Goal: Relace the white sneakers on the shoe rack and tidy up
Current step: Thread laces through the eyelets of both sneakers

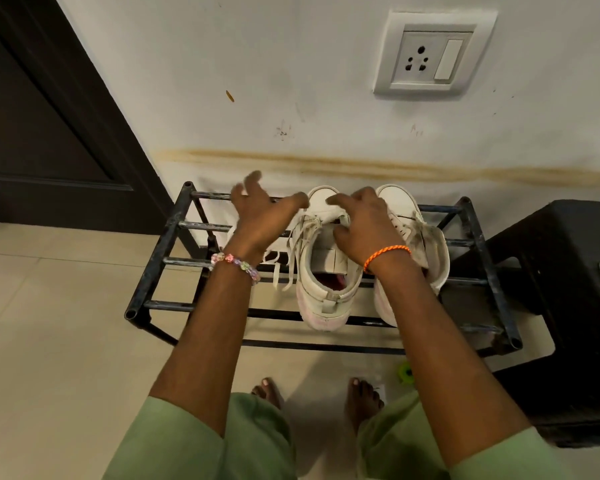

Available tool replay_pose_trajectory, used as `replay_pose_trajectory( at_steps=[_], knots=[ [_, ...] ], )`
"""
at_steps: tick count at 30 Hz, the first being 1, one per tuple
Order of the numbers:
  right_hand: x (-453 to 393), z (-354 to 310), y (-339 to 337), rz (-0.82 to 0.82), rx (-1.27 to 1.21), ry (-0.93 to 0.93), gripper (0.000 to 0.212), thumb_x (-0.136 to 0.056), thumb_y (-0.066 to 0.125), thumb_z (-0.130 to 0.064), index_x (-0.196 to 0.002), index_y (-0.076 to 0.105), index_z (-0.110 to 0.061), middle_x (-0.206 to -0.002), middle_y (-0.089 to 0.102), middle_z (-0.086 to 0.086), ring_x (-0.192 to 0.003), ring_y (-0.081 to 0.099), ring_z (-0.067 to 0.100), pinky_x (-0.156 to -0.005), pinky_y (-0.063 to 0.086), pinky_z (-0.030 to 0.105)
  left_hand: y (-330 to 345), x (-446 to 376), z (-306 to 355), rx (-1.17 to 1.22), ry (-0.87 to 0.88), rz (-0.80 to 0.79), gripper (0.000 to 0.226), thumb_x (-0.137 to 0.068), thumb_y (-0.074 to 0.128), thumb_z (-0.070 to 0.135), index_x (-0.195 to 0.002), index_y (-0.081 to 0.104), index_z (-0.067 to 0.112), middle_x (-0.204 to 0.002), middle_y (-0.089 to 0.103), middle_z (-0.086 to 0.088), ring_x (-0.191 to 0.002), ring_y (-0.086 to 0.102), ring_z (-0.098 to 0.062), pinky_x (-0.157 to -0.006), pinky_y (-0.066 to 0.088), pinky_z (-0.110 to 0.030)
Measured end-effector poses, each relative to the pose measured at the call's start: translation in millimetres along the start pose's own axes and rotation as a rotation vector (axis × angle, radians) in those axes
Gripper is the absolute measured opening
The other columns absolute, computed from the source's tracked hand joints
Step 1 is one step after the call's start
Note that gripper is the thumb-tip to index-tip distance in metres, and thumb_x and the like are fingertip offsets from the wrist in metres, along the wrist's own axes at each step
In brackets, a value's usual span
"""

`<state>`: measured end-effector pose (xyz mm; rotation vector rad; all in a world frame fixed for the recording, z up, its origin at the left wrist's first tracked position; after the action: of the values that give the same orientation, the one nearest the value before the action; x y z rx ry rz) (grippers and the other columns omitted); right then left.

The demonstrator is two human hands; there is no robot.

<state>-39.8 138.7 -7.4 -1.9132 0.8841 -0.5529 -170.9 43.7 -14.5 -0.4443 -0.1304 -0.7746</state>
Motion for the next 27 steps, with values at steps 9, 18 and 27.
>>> replay_pose_trajectory(
  at_steps=[9, 18, 27],
  knots=[
    [-7.1, 3.7, 14.4, 0.082, 0.082, 0.066, 0.023, -0.088, 0.055, -0.014, -0.107, 0.068, -0.014, -0.124, 0.044, 0.012, -0.120, 0.038, 0.030, -0.095, 0.039, 0.034, 43.4, 34.2, -17.9, -0.070, 0.018, -0.013, 0.047, -0.061, 0.059, 0.034, -0.103, 0.042, 0.022, -0.114, 0.048, -0.005, -0.111, 0.050, -0.026, -0.093, 0.047, -0.043],
    [-11.9, 33.1, 17.2, 0.102, -0.935, 0.328, 0.027, -0.084, 0.060, 0.006, -0.066, 0.058, -0.014, -0.061, 0.060, -0.002, -0.063, 0.052, 0.009, -0.060, 0.043, 0.020, 37.8, 39.3, -21.4, -0.157, 0.115, 0.186, 0.030, -0.083, 0.057, 0.018, -0.112, 0.057, 0.009, -0.112, 0.056, -0.012, -0.102, 0.055, -0.030, -0.080, 0.050, -0.043],
    [-8.9, 48.4, 15.9, 0.186, -0.944, 0.461, 0.012, -0.092, 0.050, -0.008, -0.081, 0.055, -0.010, -0.062, 0.061, -0.002, -0.059, 0.057, 0.012, -0.055, 0.044, 0.020, 41.9, 39.8, -24.9, -0.111, 0.119, 0.192, 0.042, -0.087, 0.051, 0.012, -0.128, 0.058, 0.018, -0.119, 0.050, -0.011, -0.113, 0.049, -0.029, -0.089, 0.043, -0.032]
  ],
)
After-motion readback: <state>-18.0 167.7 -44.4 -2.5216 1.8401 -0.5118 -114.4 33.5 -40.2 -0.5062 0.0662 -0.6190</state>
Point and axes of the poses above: each hand's wrist, its own x-axis away from the middle knuckle, its own y-axis out of the palm, z = x × y, the point moved 9 cm from there along -x, towards the middle knuckle
